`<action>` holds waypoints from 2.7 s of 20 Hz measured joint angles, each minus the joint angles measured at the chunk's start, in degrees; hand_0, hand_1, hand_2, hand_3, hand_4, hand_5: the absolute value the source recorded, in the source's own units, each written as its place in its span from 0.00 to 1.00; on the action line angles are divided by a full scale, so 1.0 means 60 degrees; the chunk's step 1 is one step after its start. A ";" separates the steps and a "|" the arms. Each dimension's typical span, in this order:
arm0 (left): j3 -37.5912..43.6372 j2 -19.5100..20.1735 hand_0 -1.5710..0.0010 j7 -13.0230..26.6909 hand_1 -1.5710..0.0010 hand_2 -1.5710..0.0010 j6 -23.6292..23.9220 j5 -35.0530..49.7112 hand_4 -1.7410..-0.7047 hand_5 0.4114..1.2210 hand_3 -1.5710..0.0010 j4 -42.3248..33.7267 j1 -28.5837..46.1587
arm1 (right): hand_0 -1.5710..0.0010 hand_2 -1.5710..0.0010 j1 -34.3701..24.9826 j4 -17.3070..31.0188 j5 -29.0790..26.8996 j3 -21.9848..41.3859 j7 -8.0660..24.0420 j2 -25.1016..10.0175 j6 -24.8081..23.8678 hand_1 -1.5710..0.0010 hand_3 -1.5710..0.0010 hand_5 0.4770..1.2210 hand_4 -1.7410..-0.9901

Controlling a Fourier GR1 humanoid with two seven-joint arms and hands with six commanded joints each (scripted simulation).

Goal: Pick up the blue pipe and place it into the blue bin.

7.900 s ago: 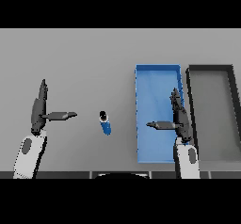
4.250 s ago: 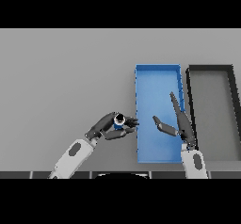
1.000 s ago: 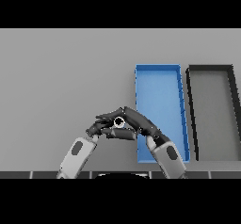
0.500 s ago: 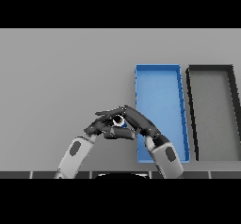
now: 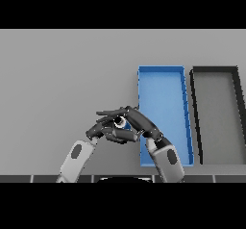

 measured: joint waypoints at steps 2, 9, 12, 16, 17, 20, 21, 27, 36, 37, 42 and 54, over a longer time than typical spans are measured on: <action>0.0062 -0.0053 0.99 0.0102 0.99 0.99 0.0086 -0.0081 0.74 0.12 0.99 0.0187 -0.0163 | 0.00 0.00 -0.0248 -0.0159 -0.0438 -0.0354 0.0090 0.0174 0.0009 0.00 0.00 1.00 0.33; -0.0051 0.0018 1.00 0.0065 1.00 1.00 0.0140 -0.0233 0.76 0.08 1.00 0.0030 0.0041 | 0.00 0.00 -0.2359 -0.0950 -0.2836 -0.2067 0.2479 0.0288 -0.0813 0.00 0.00 1.00 0.33; -0.0076 0.0107 1.00 -0.0014 1.00 1.00 0.0060 -0.0189 0.76 0.07 1.00 -0.0146 0.0146 | 0.00 0.00 -0.4055 -0.0531 -0.3578 -0.3234 0.2467 -0.0764 -0.1958 0.00 0.00 1.00 0.32; -0.0112 0.0167 1.00 -0.0111 1.00 1.00 0.0086 -0.0194 0.76 0.07 1.00 -0.0410 0.0257 | 0.00 0.00 -0.4718 -0.0160 -0.3516 -0.4494 0.2590 -0.1875 -0.2311 0.00 0.00 1.00 0.32; -0.0162 0.0174 1.00 -0.0041 1.00 1.00 0.0081 -0.0203 0.76 0.07 1.00 -0.0477 0.0375 | 0.00 0.00 -0.4706 -0.0042 -0.3430 -0.4733 0.2591 -0.2174 -0.2417 0.00 0.00 1.00 0.32; -0.0001 0.0225 1.00 0.0213 1.00 1.00 0.0102 -0.0099 0.76 0.08 1.00 -0.0512 0.0256 | 0.00 0.00 -0.4200 0.0276 -0.2992 -0.5136 0.2592 -0.2550 -0.2678 0.00 0.00 1.00 0.32; -0.0005 0.0159 1.00 0.0253 1.00 1.00 0.0170 -0.0169 0.76 0.08 1.00 -0.0389 0.0223 | 0.00 0.00 -0.3831 0.0279 -0.2869 -0.5285 0.2592 -0.2660 -0.2656 0.00 0.00 1.00 0.32; 0.0056 0.0297 1.00 -0.0140 1.00 1.00 0.0195 -0.0165 0.77 0.06 1.00 -0.0494 0.0276 | 0.00 0.00 -0.1619 0.0471 -0.2659 -0.5123 0.2592 -0.3261 -0.3132 0.00 0.00 1.00 0.32; 0.0022 0.0333 1.00 -0.0432 1.00 1.00 0.0367 -0.0433 0.78 0.07 1.00 -0.0383 0.0218 | 0.00 0.00 0.1035 0.1206 -0.3094 -0.3265 0.2593 -0.4689 -0.5781 0.00 0.00 1.00 0.32; 0.0046 0.0297 1.00 -0.0308 1.00 1.00 0.0391 -0.0433 0.79 0.08 1.00 -0.0347 0.0133 | 0.00 0.00 0.1172 0.1329 -0.3449 -0.2875 0.2593 -0.4960 -0.6334 0.00 0.00 1.00 0.32; 0.0103 0.0347 1.00 -0.0382 1.00 1.00 0.0467 -0.0548 0.79 0.09 1.00 -0.0179 0.0039 | 0.00 0.00 0.1569 0.1599 -0.5450 -0.1187 0.2582 -0.6521 -0.8009 0.00 0.59 1.00 0.13; 0.0057 0.0252 1.00 -0.0241 1.00 1.00 0.0549 -0.0548 0.79 0.10 1.00 -0.0312 0.0157 | 0.86 0.87 -0.0392 0.2505 -0.8025 0.2822 0.2595 -1.0035 -0.9643 0.86 0.96 0.59 0.68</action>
